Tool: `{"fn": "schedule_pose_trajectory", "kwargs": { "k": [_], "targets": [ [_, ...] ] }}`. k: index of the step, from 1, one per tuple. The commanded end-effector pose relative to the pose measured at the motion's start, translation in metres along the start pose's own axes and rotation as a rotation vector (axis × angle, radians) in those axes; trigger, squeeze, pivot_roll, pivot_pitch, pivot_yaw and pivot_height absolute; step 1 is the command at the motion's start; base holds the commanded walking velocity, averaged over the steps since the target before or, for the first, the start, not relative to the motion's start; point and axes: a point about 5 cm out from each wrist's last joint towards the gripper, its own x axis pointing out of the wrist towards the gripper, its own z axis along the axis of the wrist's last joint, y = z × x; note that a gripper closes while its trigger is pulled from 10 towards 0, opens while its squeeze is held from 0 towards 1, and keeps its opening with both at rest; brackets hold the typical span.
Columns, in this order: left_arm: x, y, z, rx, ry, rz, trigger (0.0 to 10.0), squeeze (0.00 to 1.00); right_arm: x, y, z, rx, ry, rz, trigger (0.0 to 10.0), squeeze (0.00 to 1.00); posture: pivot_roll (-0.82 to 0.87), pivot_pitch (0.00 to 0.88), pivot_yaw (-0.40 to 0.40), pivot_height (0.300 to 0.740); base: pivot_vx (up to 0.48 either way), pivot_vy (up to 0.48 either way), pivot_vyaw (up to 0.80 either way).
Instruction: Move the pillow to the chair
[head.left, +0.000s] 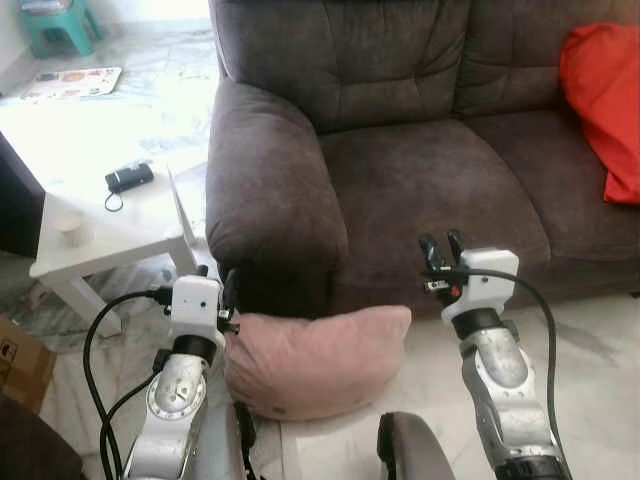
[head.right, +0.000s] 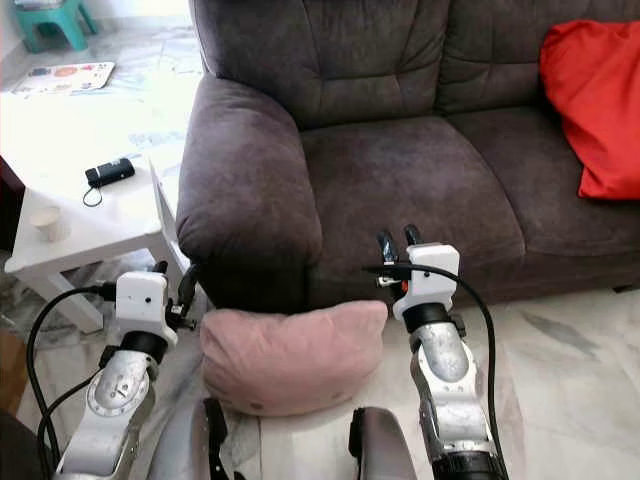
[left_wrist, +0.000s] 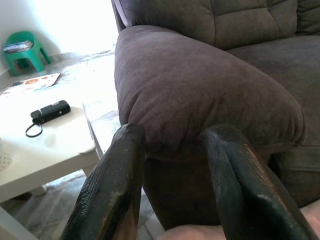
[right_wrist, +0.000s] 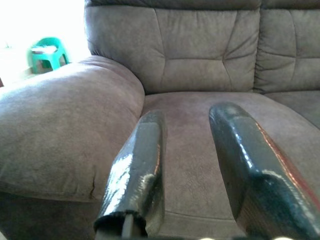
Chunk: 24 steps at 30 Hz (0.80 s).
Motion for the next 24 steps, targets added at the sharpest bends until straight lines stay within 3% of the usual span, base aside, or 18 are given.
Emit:
{"fn": "schedule_pose_trajectory", "kwargs": {
  "k": [1, 11, 16, 24],
  "targets": [
    [-0.003, 0.002, -0.004, 0.003, 0.017, 0.014, 10.0, 0.00, 0.000, 0.001, 0.001, 0.002, -0.008, 0.006, 10.0, 0.00, 0.00, 0.088, 0.013, 0.555, 0.000, 0.000, 0.00],
    [-0.002, 0.002, -0.005, 0.000, 0.021, 0.017, 10.0, 0.00, 0.001, 0.001, 0.000, -0.001, 0.005, 0.008, 10.0, 0.00, 0.00, 0.092, 0.010, 0.555, 0.000, 0.000, 0.00],
    [-0.004, 0.004, -0.010, -0.043, 0.054, 0.040, 10.0, 0.00, 0.002, 0.001, -0.003, -0.019, 0.033, 0.010, 10.0, 0.00, 0.00, 0.093, 0.011, 0.540, 0.000, 0.000, 0.00],
    [-0.012, 0.010, -0.041, -0.140, 0.231, 0.077, 10.0, 0.00, 0.001, 0.003, 0.000, -0.005, 0.000, 0.029, 10.0, 0.00, 0.00, 0.100, 0.010, 0.540, 0.000, 0.000, 0.00]
  ]
}}
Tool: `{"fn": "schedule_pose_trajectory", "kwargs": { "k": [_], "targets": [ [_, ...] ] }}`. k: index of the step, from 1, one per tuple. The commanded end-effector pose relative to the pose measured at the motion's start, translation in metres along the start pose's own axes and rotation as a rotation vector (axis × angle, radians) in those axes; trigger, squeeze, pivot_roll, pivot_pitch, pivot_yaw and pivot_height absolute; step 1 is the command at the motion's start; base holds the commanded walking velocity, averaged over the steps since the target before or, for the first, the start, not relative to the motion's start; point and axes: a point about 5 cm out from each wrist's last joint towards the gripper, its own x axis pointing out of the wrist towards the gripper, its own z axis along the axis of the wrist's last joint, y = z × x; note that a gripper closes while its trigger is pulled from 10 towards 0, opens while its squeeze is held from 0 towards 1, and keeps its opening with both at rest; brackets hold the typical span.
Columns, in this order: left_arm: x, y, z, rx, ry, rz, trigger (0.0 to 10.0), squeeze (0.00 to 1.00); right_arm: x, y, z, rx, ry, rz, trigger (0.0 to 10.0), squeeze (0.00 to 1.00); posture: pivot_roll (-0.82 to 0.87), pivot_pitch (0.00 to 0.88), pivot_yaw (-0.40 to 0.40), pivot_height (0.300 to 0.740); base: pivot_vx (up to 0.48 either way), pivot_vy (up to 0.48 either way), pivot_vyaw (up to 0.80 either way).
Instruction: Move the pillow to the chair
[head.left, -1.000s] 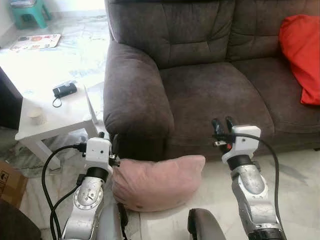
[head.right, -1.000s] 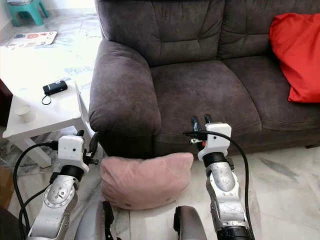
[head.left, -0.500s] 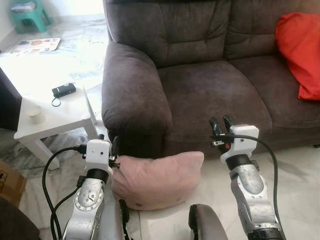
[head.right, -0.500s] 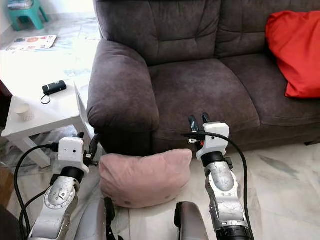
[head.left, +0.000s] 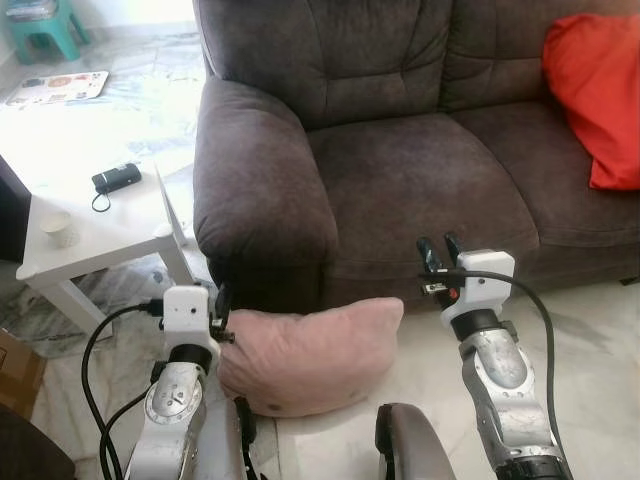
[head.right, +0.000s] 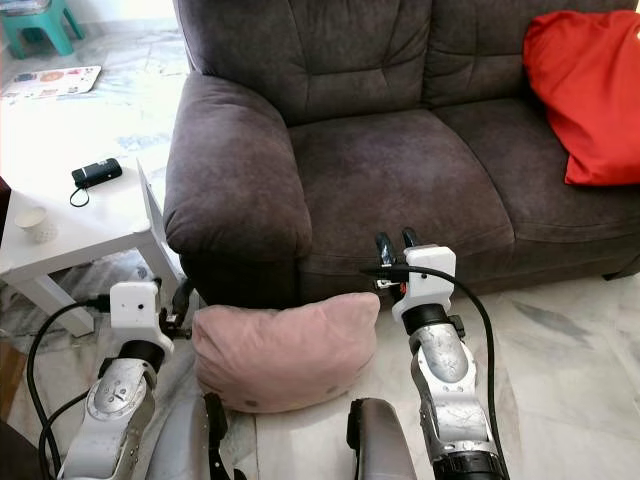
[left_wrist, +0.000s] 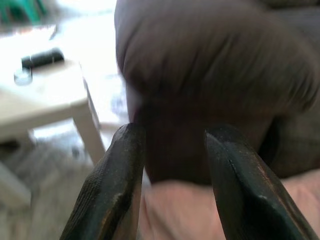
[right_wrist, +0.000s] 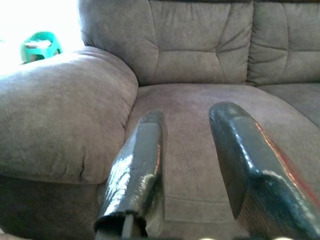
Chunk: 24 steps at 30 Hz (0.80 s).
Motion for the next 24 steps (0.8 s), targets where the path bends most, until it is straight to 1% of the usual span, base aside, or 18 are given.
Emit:
{"fn": "schedule_pose_trajectory", "kwargs": {
  "k": [1, 2, 4, 9, 10, 11, 16, 18, 20, 22, 24],
  "targets": [
    [-0.003, 0.003, -0.017, -0.022, 0.092, 0.000, 10.0, 0.00, 0.001, 0.003, 0.003, 0.011, -0.016, 0.013, 10.0, 0.00, 0.01, 0.101, 0.008, 0.540, 0.000, 0.000, 0.00],
    [-0.004, 0.003, -0.029, -0.024, 0.160, -0.006, 10.0, 0.00, 0.001, 0.004, 0.003, 0.013, -0.017, 0.015, 10.0, 0.00, 0.01, 0.102, 0.009, 0.540, 0.000, 0.000, 0.00],
    [-0.004, 0.005, -0.042, -0.025, 0.222, -0.001, 10.0, 0.00, 0.001, 0.004, 0.003, 0.014, -0.018, 0.017, 10.0, 0.00, 0.00, 0.103, 0.009, 0.540, 0.000, 0.000, 0.00],
    [-0.001, 0.009, -0.056, -0.017, 0.282, 0.010, 10.0, 0.00, 0.002, 0.004, 0.004, 0.015, -0.023, 0.020, 10.0, 0.00, 0.01, 0.105, 0.006, 0.540, 0.000, 0.000, 0.00],
    [0.001, 0.011, -0.062, -0.006, 0.313, 0.018, 10.0, 0.00, 0.002, 0.004, 0.004, 0.013, -0.022, 0.022, 10.0, 0.00, 0.00, 0.105, 0.006, 0.540, 0.000, 0.000, 0.00],
    [0.002, 0.012, -0.064, -0.005, 0.321, 0.021, 10.0, 0.00, 0.002, 0.004, 0.004, 0.012, -0.022, 0.023, 10.0, 0.00, 0.00, 0.106, 0.005, 0.540, 0.000, 0.000, 0.00],
    [0.006, 0.015, -0.063, -0.034, 0.300, 0.035, 10.0, 0.00, 0.002, 0.003, 0.005, 0.012, -0.023, 0.026, 10.0, 0.00, 0.00, 0.106, 0.005, 0.540, 0.000, 0.000, 0.00],
    [0.007, 0.015, -0.062, -0.022, 0.292, 0.041, 10.0, 0.00, 0.002, 0.003, 0.004, 0.009, -0.021, 0.031, 10.0, 0.00, 0.00, 0.106, 0.003, 0.540, 0.000, 0.000, 0.00],
    [0.008, 0.015, -0.063, -0.023, 0.294, 0.043, 10.0, 0.00, 0.002, 0.004, 0.004, 0.002, -0.019, 0.036, 10.0, 0.00, 0.00, 0.105, 0.002, 0.540, 0.262, 0.000, 0.00],
    [0.008, 0.016, -0.064, -0.027, 0.292, 0.048, 10.0, 0.00, 0.002, 0.006, 0.005, -0.024, -0.025, 0.053, 10.0, 0.00, 0.00, 0.103, 0.001, 0.540, 0.287, 0.000, 0.00],
    [0.007, 0.017, -0.065, -0.030, 0.288, 0.052, 10.0, 0.00, 0.003, 0.008, 0.006, -0.026, -0.031, 0.062, 10.0, 0.00, 0.00, 0.103, 0.001, 0.540, 0.296, 0.000, 0.72]
  ]
}}
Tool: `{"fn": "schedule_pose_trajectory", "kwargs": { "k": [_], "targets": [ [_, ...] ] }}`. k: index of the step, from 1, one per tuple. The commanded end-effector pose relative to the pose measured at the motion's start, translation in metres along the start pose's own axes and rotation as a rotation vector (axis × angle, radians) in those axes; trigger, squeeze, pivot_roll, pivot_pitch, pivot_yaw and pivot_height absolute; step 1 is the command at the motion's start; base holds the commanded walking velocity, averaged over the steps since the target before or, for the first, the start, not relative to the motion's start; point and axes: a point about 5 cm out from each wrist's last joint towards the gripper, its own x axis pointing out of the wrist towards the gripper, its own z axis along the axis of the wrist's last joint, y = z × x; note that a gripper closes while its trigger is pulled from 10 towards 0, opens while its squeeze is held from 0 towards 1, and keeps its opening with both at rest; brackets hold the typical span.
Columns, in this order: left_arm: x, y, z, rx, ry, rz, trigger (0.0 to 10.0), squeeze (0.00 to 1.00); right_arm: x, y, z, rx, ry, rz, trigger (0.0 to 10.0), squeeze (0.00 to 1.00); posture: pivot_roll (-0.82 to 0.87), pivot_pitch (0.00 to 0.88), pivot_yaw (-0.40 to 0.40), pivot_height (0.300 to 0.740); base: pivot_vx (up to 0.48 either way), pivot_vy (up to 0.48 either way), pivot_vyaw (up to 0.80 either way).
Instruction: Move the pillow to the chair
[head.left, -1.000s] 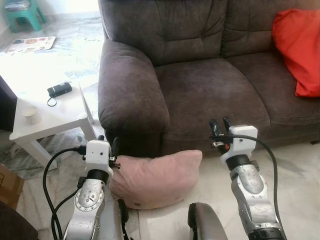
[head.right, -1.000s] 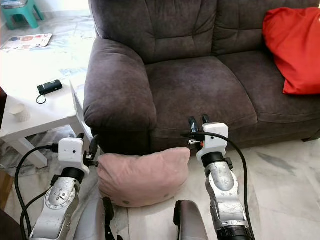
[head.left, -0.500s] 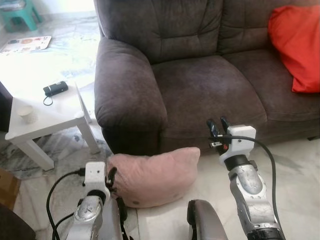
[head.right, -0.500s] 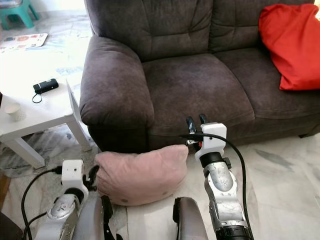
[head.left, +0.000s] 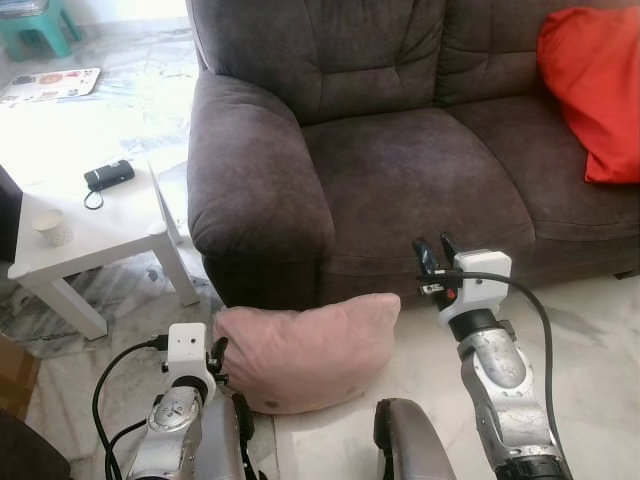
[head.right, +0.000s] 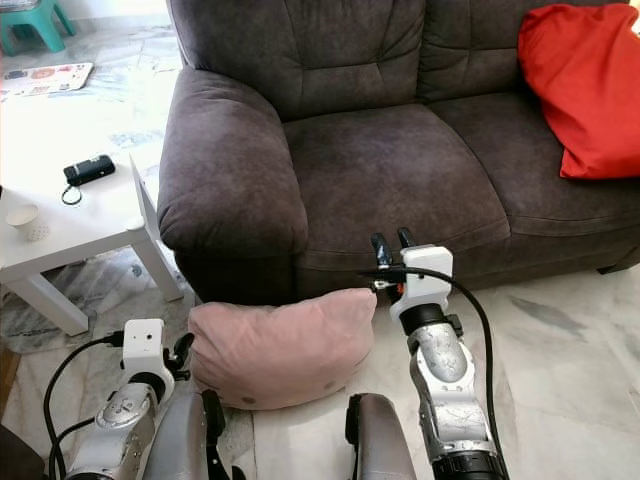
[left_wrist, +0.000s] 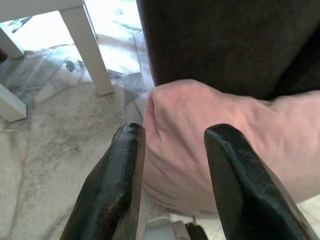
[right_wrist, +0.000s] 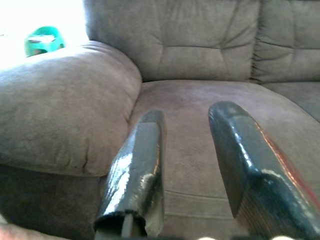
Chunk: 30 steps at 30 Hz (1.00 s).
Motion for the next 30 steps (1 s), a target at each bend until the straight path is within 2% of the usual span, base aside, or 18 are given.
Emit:
{"fn": "schedule_pose_trajectory", "kwargs": {
  "k": [1, 3, 19, 22, 27, 28, 29, 30],
  "targets": [
    [0.000, 0.006, -0.004, -0.014, 0.008, 0.024, 10.0, 0.00, 0.003, 0.005, 0.006, -0.010, -0.029, 0.028, 10.0, 0.00, 0.00, 0.101, 0.000, 0.540, 0.300, 0.000, 0.80],
    [0.000, 0.006, -0.005, -0.014, 0.006, 0.023, 10.0, 0.00, 0.003, 0.005, 0.005, -0.010, -0.025, 0.027, 10.0, 0.00, 0.00, 0.101, 0.001, 0.540, 0.298, 0.000, 0.80],
    [0.002, -0.004, -0.004, 0.019, -0.004, -0.046, 10.0, 0.00, 0.004, 0.003, 0.005, 0.018, -0.026, 0.008, 10.0, 0.00, 0.00, 0.095, 0.004, 0.540, 0.253, 0.000, 0.00],
    [0.001, -0.007, -0.012, 0.013, 0.049, -0.086, 10.0, 0.00, 0.004, 0.003, 0.005, 0.021, -0.027, 0.008, 10.0, 0.00, 0.00, 0.098, 0.003, 0.540, 0.000, 0.000, 0.00],
    [-0.002, -0.013, -0.028, 0.047, 0.131, -0.148, 10.0, 0.00, 0.004, 0.004, 0.005, 0.027, -0.027, 0.007, 10.0, 0.00, 0.00, 0.105, 0.001, 0.540, 0.000, 0.000, 0.00],
    [-0.003, -0.012, -0.032, 0.053, 0.150, -0.141, 10.0, 0.19, 0.004, 0.004, 0.005, 0.028, -0.028, 0.007, 10.0, 0.00, 0.00, 0.107, 0.001, 0.540, 0.000, 0.000, 0.00],
    [-0.002, -0.010, -0.035, 0.056, 0.165, -0.129, 10.0, 1.00, 0.004, 0.004, 0.005, 0.028, -0.028, 0.006, 10.0, 0.00, 0.00, 0.107, 0.001, 0.540, 0.000, 0.000, 0.00],
    [-0.002, -0.010, -0.035, 0.056, 0.165, -0.129, 10.0, 1.00, 0.004, 0.004, 0.005, 0.028, -0.028, 0.006, 10.0, 0.00, 0.00, 0.107, 0.001, 0.540, 0.000, 0.000, 0.00]
  ]
}}
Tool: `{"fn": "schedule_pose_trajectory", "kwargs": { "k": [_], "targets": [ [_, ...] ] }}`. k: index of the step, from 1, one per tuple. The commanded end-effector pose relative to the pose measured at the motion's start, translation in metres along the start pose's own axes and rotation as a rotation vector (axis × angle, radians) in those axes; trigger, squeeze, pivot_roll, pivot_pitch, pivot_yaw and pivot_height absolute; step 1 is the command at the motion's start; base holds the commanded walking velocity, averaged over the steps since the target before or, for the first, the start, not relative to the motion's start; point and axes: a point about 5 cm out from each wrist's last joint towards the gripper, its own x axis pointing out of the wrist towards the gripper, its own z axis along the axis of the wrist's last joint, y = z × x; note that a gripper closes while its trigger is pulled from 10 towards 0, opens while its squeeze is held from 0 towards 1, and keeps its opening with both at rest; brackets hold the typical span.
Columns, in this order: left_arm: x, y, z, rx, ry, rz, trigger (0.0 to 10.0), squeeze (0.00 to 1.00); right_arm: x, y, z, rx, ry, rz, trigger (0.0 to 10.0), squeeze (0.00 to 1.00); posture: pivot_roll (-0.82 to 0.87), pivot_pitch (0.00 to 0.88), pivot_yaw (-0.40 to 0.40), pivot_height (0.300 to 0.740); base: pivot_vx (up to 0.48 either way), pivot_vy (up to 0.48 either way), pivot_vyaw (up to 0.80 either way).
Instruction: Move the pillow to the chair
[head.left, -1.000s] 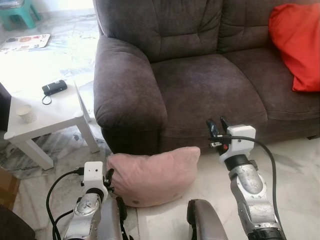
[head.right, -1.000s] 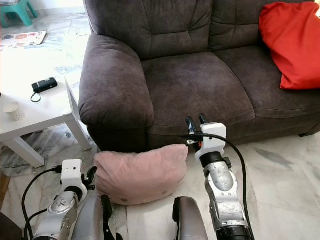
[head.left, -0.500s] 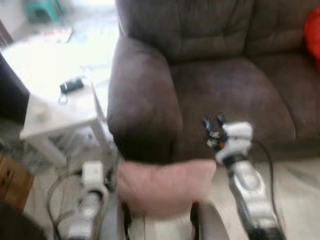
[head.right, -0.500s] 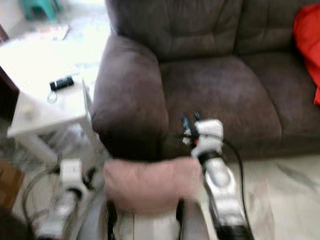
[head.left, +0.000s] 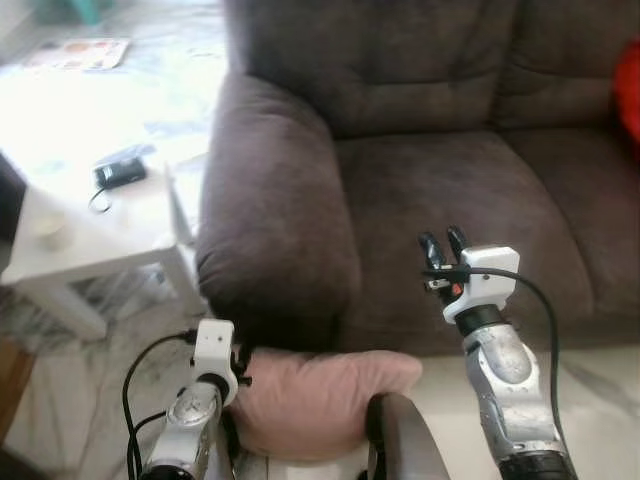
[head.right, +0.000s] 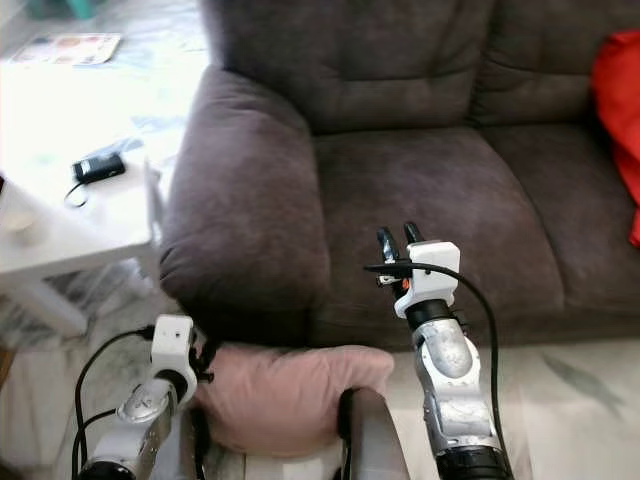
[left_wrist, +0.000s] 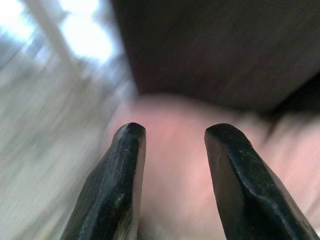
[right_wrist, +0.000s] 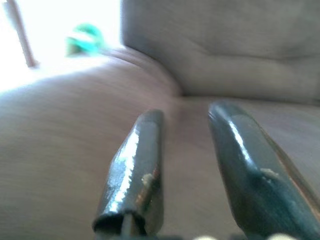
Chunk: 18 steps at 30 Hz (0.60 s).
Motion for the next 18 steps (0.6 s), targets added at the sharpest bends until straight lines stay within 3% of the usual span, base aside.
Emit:
{"fn": "schedule_pose_trajectory", "kwargs": {
  "k": [1, 18],
  "targets": [
    [0.0004, 0.0024, -0.0027, 0.005, 0.021, 0.013, 10.0, 1.00, -0.0052, -0.0063, -0.0029, -0.010, 0.016, -0.019, 10.0, 0.00, 0.00, 0.106, 0.001, 0.540, 0.000, 0.000, 0.00],
    [0.0068, 0.0088, -0.0013, -0.014, 0.034, 0.040, 10.0, 1.00, -0.0060, -0.0063, -0.0014, -0.010, 0.013, -0.013, 10.0, 0.00, -0.01, 0.119, -0.008, 0.540, 0.000, 0.000, 0.00]
  ]
}}
